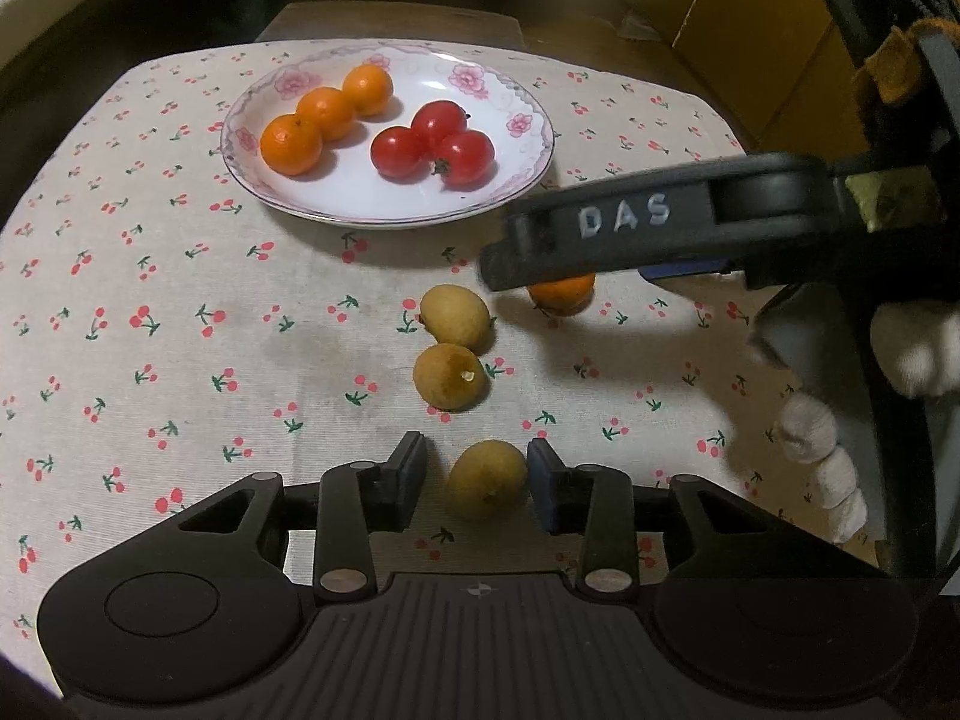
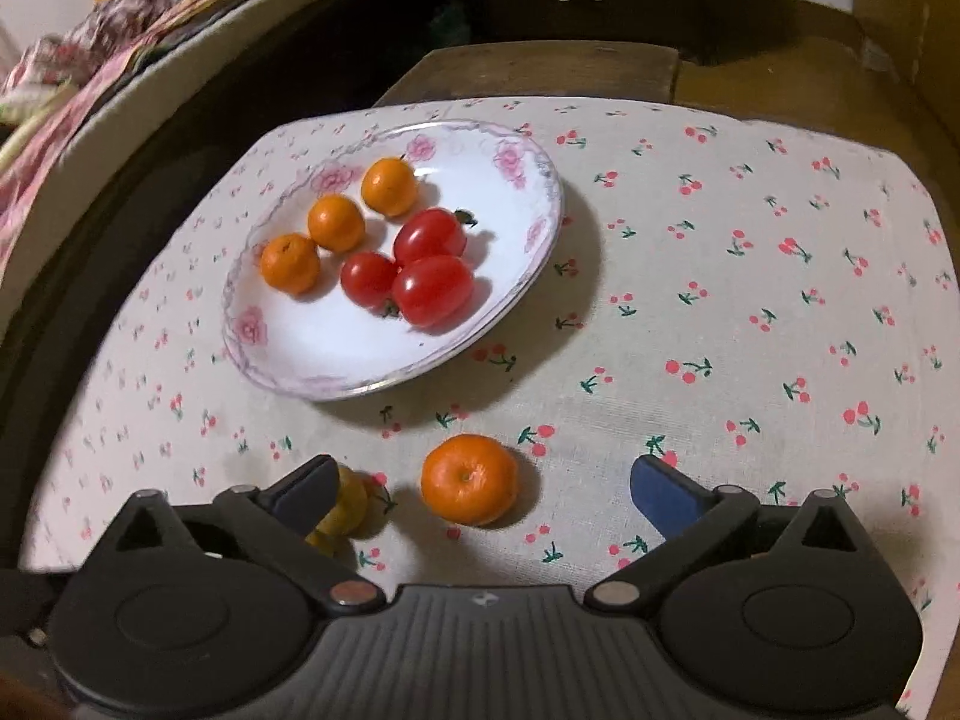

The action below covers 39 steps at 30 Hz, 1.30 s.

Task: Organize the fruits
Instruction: 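Lift the brown fruit with the left gripper while the right gripper lifts the orange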

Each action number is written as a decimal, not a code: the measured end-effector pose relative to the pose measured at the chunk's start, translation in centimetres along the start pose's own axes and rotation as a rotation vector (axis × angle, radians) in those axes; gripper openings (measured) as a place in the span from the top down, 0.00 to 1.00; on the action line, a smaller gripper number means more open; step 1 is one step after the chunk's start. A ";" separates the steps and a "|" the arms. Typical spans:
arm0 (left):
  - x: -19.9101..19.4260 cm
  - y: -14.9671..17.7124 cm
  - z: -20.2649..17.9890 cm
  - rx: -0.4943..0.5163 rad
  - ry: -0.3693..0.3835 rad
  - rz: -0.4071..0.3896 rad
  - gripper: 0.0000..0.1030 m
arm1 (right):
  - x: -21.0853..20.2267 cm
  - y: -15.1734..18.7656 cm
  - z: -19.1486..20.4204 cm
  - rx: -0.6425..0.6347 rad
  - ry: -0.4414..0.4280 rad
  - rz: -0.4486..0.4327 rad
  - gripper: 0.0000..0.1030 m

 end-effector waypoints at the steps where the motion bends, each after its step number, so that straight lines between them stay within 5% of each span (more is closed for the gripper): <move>1: 0.0 0.0 0.1 -0.003 0.003 0.000 0.55 | -0.2 0.0 -0.1 0.009 0.015 0.003 0.18; 6: 0.0 -0.1 -0.2 0.005 0.004 0.001 0.49 | -0.1 0.8 1.6 -0.071 0.140 0.005 0.33; 8: 0.0 0.0 -0.2 0.007 0.001 -0.001 0.50 | 0.1 1.2 2.8 -0.132 0.203 -0.007 0.45; 10: 0.0 0.0 -0.1 0.000 0.002 -0.002 0.50 | 0.2 1.4 3.2 -0.161 0.243 -0.023 0.67; 19: -0.2 0.1 -0.4 0.013 -0.004 0.002 0.55 | -1.2 2.4 2.5 -0.142 0.209 -0.022 0.69; 26: 0.0 0.5 -0.5 0.013 -0.013 0.010 0.37 | -2.9 3.7 1.6 -0.106 0.161 -0.011 0.69; 39: -0.3 0.9 -1.4 0.033 -0.054 -0.002 0.64 | -5.6 4.8 1.7 -0.106 0.114 -0.045 0.69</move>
Point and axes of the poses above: each gripper's, at about its wrist camera, not at the fingertips, and x roughly the way its jaws point, z to its left, y to its underside, the point moved 1 cm from there along x, roughly the way its jaws point, and after that the axes turned 15 degrees about z, right-handed, at the moved point
